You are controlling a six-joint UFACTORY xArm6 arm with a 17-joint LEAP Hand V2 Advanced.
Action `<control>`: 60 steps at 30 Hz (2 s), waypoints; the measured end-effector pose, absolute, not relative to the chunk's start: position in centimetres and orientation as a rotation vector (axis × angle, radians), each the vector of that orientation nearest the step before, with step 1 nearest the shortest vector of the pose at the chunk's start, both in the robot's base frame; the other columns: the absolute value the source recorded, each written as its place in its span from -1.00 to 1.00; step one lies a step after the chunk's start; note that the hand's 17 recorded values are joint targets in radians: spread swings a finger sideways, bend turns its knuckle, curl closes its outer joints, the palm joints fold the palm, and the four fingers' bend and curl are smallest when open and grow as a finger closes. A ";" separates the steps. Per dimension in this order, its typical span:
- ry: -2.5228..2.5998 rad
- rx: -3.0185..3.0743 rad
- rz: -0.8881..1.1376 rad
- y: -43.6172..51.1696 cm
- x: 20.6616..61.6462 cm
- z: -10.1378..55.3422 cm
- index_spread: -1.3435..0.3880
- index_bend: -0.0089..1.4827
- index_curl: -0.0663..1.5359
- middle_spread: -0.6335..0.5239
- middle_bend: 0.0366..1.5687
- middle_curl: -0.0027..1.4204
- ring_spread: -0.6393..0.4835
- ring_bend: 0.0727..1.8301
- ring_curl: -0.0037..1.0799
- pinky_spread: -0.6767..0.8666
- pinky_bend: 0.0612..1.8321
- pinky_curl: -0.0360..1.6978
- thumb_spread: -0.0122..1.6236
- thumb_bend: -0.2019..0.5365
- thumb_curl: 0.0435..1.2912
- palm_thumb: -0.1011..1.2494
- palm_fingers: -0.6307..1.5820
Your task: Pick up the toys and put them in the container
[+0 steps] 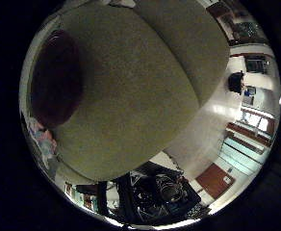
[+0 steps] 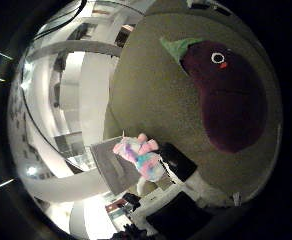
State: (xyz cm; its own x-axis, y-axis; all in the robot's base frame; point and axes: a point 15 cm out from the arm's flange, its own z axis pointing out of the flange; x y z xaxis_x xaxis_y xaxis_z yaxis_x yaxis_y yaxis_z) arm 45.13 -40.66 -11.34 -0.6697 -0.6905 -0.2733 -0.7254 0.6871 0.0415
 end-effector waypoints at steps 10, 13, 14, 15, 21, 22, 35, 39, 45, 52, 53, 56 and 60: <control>2.674 -1.142 0.241 -39.6 44.8 -13.4 0.56 -0.76 -0.55 0.61 -0.79 -0.55 0.74 -0.68 -0.53 0.52 -0.32 -0.81 0.32 -0.52 -0.54 0.07 -0.40; 2.675 -1.146 0.252 -39.1 44.8 -13.9 0.56 -0.77 -0.55 0.61 -0.78 -0.54 0.74 -0.68 -0.53 0.54 -0.31 -0.81 0.31 -0.52 -0.54 0.07 -0.39; 2.674 -1.150 0.254 -38.9 44.9 -13.9 0.56 -0.77 -0.56 0.62 -0.77 -0.54 0.74 -0.69 -0.53 0.55 -0.31 -0.81 0.31 -0.52 -0.54 0.07 -0.38; 2.674 -1.151 0.255 -38.9 44.9 -14.0 0.57 -0.77 -0.56 0.62 -0.77 -0.54 0.75 -0.68 -0.53 0.56 -0.30 -0.82 0.31 -0.52 -0.53 0.08 -0.37; 2.678 -1.155 0.274 -37.9 45.2 -14.7 0.55 -0.78 -0.57 0.60 -0.77 -0.54 0.72 -0.59 -0.50 0.58 -0.23 -0.82 0.24 -0.50 -0.50 0.21 -0.30; 2.679 -1.156 0.277 -37.8 45.2 -14.7 0.54 -0.79 -0.58 0.59 -0.77 -0.53 0.71 -0.58 -0.50 0.58 -0.23 -0.83 0.24 -0.51 -0.49 0.22 -0.30; 2.683 -1.178 0.331 -35.8 45.4 -15.5 0.30 -0.76 -0.64 -0.06 -0.31 -0.35 -0.14 0.02 -0.27 -0.18 0.37 -0.83 0.15 -0.51 -0.44 0.39 0.35; 2.683 -1.179 0.334 -35.7 45.5 -15.5 0.10 -0.55 -0.51 -0.30 -0.10 -0.20 -0.33 0.09 -0.16 -0.52 0.47 -0.72 0.11 -0.50 -0.41 0.50 0.65; 2.678 -1.187 0.321 -35.9 45.8 -15.0 0.05 0.03 -0.18 -0.37 0.24 0.01 -0.34 0.31 0.02 -0.43 0.61 -0.56 0.08 -0.51 -0.37 0.59 0.67; 2.668 -1.197 0.278 -36.8 46.3 -13.9 0.14 0.37 0.08 -0.33 0.49 0.20 -0.28 0.50 0.21 -0.36 0.75 -0.41 0.08 -0.49 -0.32 0.67 0.56; 2.666 -1.197 0.267 -37.1 46.5 -13.5 0.15 0.40 0.10 -0.32 0.50 0.22 -0.28 0.51 0.23 -0.35 0.76 -0.39 0.09 -0.48 -0.30 0.69 0.54; 2.659 -1.200 0.246 -37.7 46.8 -12.6 0.18 0.43 0.15 -0.31 0.53 0.26 -0.28 0.53 0.29 -0.34 0.76 -0.35 0.15 -0.47 -0.26 0.75 0.52; 2.646 -1.203 0.210 -38.7 47.2 -10.7 0.20 0.43 0.18 -0.29 0.54 0.30 -0.29 0.53 0.35 -0.34 0.77 -0.31 0.18 -0.48 -0.21 0.79 0.51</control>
State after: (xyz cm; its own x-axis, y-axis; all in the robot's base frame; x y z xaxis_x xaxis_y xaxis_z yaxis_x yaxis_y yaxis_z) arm 47.24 -38.73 -10.72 -0.6378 -0.7239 -0.2632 -0.7563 0.6533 0.0359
